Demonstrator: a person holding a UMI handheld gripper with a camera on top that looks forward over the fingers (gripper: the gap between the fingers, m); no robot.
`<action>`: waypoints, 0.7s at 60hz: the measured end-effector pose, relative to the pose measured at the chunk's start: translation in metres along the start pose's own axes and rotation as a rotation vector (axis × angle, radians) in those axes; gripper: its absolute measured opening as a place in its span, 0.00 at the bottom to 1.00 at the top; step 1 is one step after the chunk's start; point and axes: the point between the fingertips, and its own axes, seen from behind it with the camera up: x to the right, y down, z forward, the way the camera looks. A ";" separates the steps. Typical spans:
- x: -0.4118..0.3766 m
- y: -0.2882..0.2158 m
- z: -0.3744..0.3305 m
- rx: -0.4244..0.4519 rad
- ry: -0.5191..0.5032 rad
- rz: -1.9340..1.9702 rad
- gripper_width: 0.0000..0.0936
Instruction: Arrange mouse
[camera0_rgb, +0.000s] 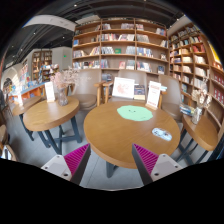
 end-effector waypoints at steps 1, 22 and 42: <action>0.002 0.001 0.000 -0.005 0.006 0.005 0.91; 0.195 0.034 0.022 -0.058 0.250 0.084 0.91; 0.264 0.041 0.059 -0.043 0.295 0.127 0.92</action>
